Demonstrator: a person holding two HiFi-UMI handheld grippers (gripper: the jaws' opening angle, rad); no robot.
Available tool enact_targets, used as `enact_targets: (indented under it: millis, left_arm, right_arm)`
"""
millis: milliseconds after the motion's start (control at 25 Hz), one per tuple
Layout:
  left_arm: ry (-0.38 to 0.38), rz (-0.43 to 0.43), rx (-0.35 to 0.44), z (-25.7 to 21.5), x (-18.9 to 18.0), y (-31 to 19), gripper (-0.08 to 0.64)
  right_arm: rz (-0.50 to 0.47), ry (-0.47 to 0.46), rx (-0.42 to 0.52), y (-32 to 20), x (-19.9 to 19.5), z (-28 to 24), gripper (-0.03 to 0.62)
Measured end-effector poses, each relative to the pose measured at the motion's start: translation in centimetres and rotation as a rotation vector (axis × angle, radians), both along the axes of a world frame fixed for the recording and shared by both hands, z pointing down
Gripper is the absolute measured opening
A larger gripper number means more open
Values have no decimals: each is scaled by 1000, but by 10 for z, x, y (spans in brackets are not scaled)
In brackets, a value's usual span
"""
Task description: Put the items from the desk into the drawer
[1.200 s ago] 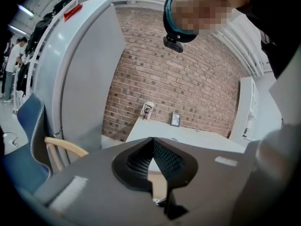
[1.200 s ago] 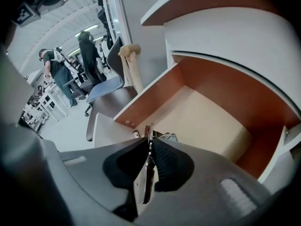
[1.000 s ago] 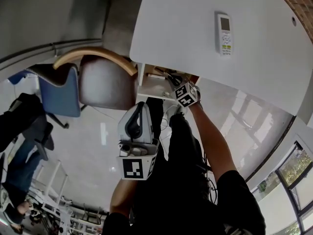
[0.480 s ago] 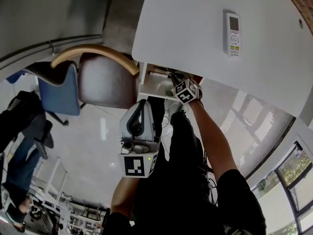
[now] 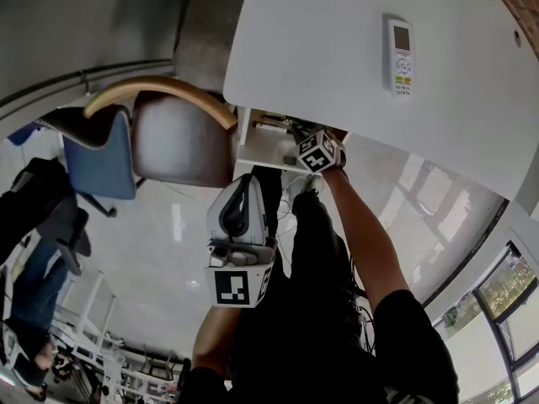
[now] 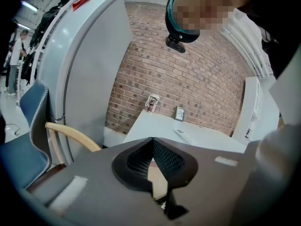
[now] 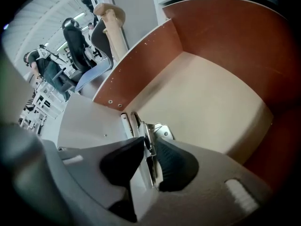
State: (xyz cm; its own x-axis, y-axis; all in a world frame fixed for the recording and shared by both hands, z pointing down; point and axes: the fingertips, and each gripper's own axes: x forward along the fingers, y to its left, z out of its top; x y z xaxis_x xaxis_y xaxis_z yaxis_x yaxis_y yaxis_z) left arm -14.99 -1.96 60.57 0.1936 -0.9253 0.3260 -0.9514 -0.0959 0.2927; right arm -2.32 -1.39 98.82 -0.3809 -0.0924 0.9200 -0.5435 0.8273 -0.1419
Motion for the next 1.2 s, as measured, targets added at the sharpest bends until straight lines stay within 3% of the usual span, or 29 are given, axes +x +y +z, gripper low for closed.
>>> enact_targets:
  millis: [120,280,680,1000,1200]
  left_arm:
    - [5,4,1,-5,3,2,20]
    - [16,-1,19,-22,6,8,20]
    - [20,34,98,-90,26,12,20]
    - [-15,48,173,-157,51,19,20]
    - [-15,60,239,-202,69,21,20]
  right_arm:
    - [60,9,5,-5,6,-5,148]
    - [124,-5,10,0,13,-28,155]
    - [247,-174,122,3,22,-160,5]
    - [366,-337,249,-5,51,-297,5]
    - [409,-452,389,-4,75,-401,5]
